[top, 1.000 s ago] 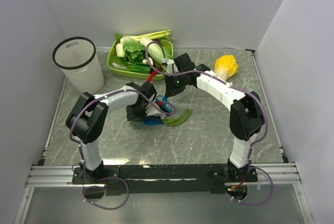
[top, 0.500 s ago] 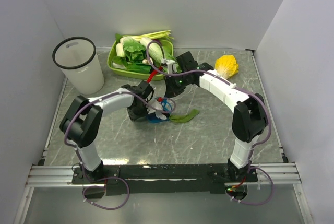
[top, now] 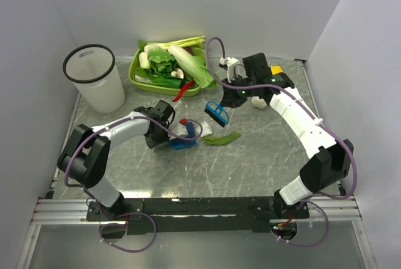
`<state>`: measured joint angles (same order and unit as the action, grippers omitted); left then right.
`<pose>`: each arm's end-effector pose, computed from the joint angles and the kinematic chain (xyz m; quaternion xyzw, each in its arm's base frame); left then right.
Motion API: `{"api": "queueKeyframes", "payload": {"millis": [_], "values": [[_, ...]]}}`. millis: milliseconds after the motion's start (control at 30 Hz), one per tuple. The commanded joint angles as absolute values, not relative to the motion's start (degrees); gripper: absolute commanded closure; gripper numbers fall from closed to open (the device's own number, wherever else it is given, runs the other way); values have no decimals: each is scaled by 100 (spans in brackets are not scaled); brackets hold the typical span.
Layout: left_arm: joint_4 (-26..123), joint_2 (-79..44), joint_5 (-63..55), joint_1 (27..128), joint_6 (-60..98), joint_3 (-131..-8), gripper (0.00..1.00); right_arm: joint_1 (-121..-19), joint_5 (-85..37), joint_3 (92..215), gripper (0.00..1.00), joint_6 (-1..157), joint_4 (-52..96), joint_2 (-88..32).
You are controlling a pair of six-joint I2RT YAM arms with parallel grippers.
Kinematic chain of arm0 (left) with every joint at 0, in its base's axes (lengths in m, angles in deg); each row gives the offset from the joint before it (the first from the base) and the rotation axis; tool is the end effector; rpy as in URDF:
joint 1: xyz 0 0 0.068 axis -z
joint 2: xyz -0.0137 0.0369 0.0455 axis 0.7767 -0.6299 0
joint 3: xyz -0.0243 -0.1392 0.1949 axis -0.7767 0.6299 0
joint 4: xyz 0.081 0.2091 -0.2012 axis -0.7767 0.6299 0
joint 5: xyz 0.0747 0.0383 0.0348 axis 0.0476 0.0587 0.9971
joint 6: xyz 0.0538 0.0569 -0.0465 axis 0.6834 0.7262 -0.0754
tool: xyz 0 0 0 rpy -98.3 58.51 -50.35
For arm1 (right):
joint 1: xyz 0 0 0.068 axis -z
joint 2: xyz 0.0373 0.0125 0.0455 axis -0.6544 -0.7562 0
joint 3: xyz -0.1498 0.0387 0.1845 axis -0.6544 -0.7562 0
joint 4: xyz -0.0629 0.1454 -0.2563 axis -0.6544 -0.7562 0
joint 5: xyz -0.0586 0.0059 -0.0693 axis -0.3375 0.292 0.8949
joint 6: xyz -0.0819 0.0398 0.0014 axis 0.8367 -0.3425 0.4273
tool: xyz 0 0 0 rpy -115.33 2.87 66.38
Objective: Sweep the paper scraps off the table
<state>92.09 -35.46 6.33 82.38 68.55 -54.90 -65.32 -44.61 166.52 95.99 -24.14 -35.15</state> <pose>0.2882 -0.1725 0.0737 0.5614 0.8195 0.0245 0.1122 0.3489 0.2005 0.3009 -0.3596 0.8308 0.2640 0.3329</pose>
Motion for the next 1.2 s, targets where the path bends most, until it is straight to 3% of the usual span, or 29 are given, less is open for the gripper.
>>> {"api": "queueKeyframes", "payload": {"millis": [0, 133, 267, 733, 1167], "values": [[9638, -3295, 895, 8216, 7238, -5449, 99, -6329, -3499, 16152, 100, 9616, -2647, -3209], [10112, -3532, 1140, 8225, 7379, -5703, 99, -6258, -1788, 15695, 100, 9334, -2489, -3217], [10482, -3849, 1404, 8233, 7485, -6168, 99, -6083, -1370, 15431, 100, 8764, -2532, -3410], [10948, -5018, 1677, 8523, 7863, -7329, 99, -6451, -2696, 16281, 100, 7611, -2348, -4771], [10623, -5361, 773, 9007, 7460, -7752, 99, -7058, -3364, 17197, 100, 7461, -2225, -5538]]}}
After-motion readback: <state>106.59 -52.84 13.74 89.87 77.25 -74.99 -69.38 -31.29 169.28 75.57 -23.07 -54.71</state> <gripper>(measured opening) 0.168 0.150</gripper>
